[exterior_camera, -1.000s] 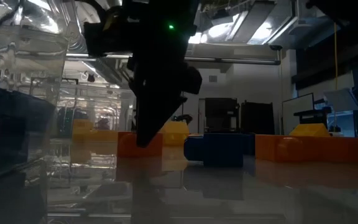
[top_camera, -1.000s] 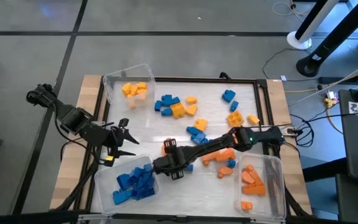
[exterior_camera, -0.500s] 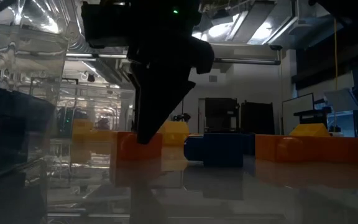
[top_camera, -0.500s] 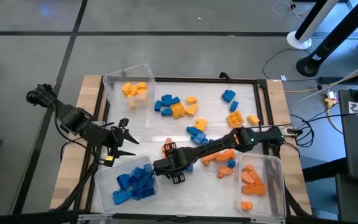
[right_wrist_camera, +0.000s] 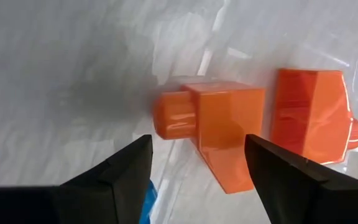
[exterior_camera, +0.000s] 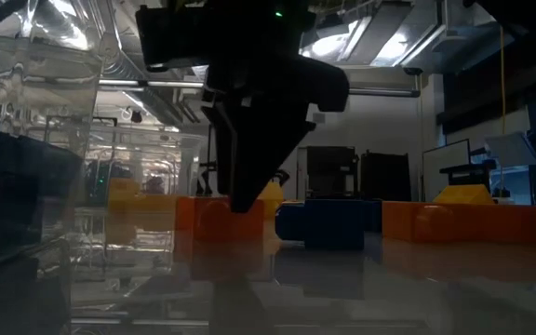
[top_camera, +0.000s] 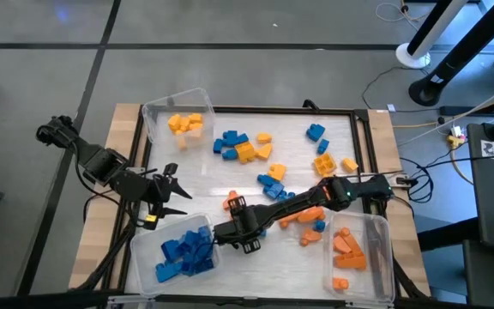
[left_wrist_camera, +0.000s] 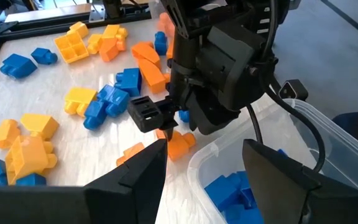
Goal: Sort blocks
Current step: Put the orange game piece into the bottom right transparent bin
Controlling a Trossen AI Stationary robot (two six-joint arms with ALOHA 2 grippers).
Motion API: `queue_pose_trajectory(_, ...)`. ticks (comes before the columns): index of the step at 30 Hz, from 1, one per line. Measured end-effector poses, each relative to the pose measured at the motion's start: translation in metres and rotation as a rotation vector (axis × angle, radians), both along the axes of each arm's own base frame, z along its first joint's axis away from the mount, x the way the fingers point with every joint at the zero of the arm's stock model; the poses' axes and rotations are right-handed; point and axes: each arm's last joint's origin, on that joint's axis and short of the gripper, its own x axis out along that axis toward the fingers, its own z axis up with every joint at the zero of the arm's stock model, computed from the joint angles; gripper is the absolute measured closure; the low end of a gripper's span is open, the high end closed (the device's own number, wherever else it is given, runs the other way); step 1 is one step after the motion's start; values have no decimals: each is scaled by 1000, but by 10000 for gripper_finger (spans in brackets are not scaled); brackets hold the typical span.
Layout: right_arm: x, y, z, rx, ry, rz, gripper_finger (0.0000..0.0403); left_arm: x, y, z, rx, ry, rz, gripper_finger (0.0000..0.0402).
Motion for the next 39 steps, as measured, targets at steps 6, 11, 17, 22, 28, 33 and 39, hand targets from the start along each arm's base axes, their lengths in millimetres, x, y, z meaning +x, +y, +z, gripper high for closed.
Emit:
queue_pose_trajectory(6,0,-4,2,-19,2,-5,149,-1,1,-1,-10,19,13,204)
queue_pose_trajectory(11,1,-15,2,-39,27,-25,149,-1,0,-1,-12,18,13,204)
queue_pose_trajectory(17,3,-22,1,-37,39,0,149,-1,0,-1,-12,18,14,204)
queue_pose_trajectory(22,3,-23,1,4,51,7,149,-1,0,-1,-12,18,14,204)
queue_pose_trajectory(28,3,-23,1,-12,46,5,149,-1,0,-1,-12,18,14,204)
queue_pose_trajectory(33,4,-27,1,-14,45,-4,149,-1,0,-1,-25,20,22,204)
queue_pose_trajectory(39,5,-26,-2,-2,36,-1,149,-1,0,-1,-28,20,24,204)
